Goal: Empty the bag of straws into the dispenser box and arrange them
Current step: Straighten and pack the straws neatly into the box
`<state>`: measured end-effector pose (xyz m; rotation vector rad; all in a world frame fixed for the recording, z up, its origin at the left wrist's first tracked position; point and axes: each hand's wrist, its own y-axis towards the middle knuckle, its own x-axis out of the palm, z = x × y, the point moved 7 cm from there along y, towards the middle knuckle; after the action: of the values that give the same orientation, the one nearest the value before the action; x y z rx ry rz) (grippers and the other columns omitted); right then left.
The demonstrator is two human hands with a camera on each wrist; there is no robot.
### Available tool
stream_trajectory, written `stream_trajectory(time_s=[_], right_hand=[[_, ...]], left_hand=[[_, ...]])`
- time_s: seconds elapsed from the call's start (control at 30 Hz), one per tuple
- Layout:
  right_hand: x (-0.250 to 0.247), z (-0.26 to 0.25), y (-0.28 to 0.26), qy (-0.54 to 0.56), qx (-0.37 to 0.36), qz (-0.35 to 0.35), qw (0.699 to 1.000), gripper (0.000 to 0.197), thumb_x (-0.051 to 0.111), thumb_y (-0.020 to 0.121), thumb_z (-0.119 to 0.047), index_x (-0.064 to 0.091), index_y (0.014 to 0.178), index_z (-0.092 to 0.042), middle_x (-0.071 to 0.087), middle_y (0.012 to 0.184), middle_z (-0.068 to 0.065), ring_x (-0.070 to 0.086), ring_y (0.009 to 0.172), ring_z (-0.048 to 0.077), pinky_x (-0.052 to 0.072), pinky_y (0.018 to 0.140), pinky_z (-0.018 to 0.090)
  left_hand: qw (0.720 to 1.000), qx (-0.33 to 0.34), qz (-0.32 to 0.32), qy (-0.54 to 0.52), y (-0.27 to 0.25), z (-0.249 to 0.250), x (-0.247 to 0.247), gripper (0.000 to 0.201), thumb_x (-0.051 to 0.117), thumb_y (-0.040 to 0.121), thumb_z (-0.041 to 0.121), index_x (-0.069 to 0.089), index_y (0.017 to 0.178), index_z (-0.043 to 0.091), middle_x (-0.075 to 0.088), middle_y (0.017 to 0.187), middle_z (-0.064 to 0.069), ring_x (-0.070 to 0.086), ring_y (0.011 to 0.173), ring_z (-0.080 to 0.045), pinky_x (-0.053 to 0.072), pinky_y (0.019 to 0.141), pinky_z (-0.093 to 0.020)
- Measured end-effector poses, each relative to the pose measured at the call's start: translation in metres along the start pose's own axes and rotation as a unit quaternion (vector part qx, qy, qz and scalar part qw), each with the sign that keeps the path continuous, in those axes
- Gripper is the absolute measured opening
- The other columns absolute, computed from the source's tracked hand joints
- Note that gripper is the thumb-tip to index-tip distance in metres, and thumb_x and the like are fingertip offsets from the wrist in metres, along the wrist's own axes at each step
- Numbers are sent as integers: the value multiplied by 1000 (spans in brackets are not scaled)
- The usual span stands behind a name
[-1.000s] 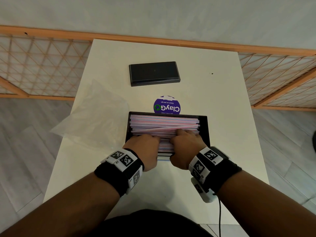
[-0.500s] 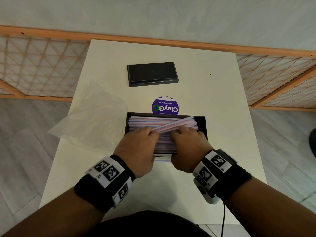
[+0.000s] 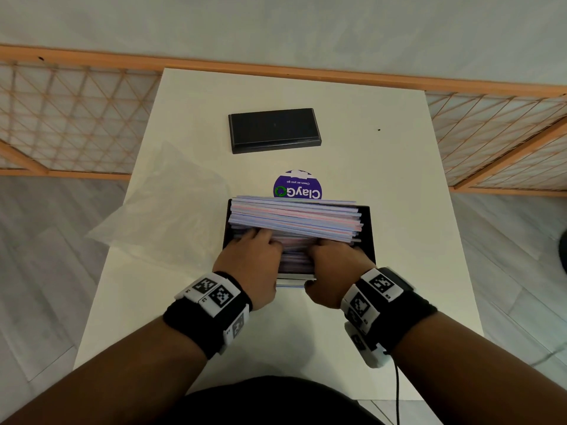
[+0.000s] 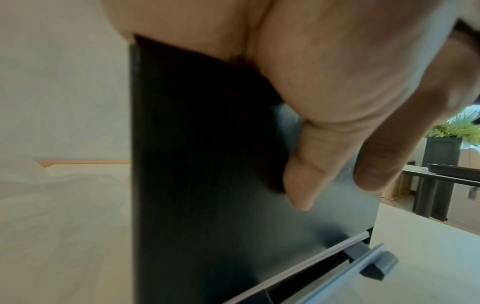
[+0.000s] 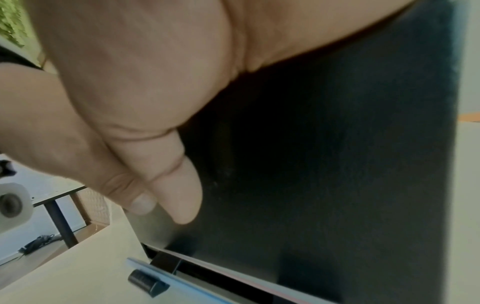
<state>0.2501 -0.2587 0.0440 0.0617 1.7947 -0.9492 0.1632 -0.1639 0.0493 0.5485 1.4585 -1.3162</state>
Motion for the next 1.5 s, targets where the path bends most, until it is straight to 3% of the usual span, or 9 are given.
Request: stream_trajectory(time_s=[0.6, 0.83, 1.0, 1.1, 1.17, 1.23, 1.33, 1.4, 1.5], right_hand=[[-5, -4, -3, 2, -14, 17, 1000, 42, 64, 77, -40, 60, 117, -28, 60, 118, -5, 57, 113, 24, 45, 96, 36], [-23, 0, -27, 5, -38, 98, 994, 24, 59, 80, -37, 59, 99, -23, 63, 107, -1, 58, 103, 28, 46, 86, 35], [-5, 1, -24, -9, -37, 35, 999, 22, 53, 87, -34, 65, 102, -23, 65, 107, -3, 61, 103, 25, 47, 84, 30], [-4, 1, -22, -21, -37, 36, 998, 22, 52, 87, -32, 65, 101, -22, 65, 107, -3, 61, 104, 26, 45, 85, 29], [-13, 0, -29, -9, -48, 67, 997, 23, 57, 82, -39, 63, 98, -23, 64, 105, -3, 61, 101, 27, 46, 83, 32], [-33, -3, -37, 16, -80, 152, 985, 42, 64, 70, -53, 61, 100, -23, 62, 102, -2, 60, 98, 28, 47, 82, 37], [-58, -12, -34, 9, -109, 197, 974, 87, 65, 60, -69, 49, 133, -23, 52, 134, 0, 47, 123, 26, 42, 102, 48], [-58, -19, -23, -34, -100, 146, 984, 105, 59, 63, -76, 31, 148, -19, 30, 156, 3, 26, 144, 28, 25, 116, 52], [-40, -22, -11, -97, -88, 89, 987, 113, 54, 71, -78, 12, 155, -16, -7, 165, 6, -7, 151, 32, 4, 120, 58]], left_hand=[[1000, -1, 14, 10, -1, 0, 0, 30, 63, 90, 33, 64, 119, 23, 64, 121, 1, 63, 112, -26, 50, 96, -37], [989, 67, 129, -8, -23, 6, -21, 43, 90, 49, 11, 61, 80, 16, 62, 77, -3, 63, 64, -28, 47, 53, -32], [997, 65, 29, 26, -13, 3, 6, 12, 57, 93, 18, 67, 99, 21, 67, 103, 1, 64, 101, -26, 48, 81, -32], [996, 75, 51, -4, -14, 2, 1, 6, 66, 86, 19, 69, 91, 19, 68, 94, -1, 68, 92, -27, 53, 75, -33], [983, 110, 139, -53, -21, 2, -12, 22, 81, 68, 25, 65, 81, 17, 65, 83, -2, 66, 79, -29, 54, 65, -35], [968, 108, 216, -71, -28, -3, -32, 50, 81, 60, 41, 63, 100, 17, 64, 103, -4, 62, 96, -29, 53, 79, -40], [990, 36, 132, -43, -14, -15, -39, 113, 74, 61, 68, 27, 153, 22, 22, 164, -6, 21, 151, -29, 24, 120, -53], [999, 7, 51, -2, -1, -22, -32, 129, 67, 67, 78, -4, 159, 23, -9, 170, -1, -8, 157, -26, 2, 125, -53], [1000, 8, 30, -4, 7, -27, -25, 131, 66, 71, 78, -13, 159, 23, -12, 170, 2, -13, 157, -23, -3, 125, -52]])
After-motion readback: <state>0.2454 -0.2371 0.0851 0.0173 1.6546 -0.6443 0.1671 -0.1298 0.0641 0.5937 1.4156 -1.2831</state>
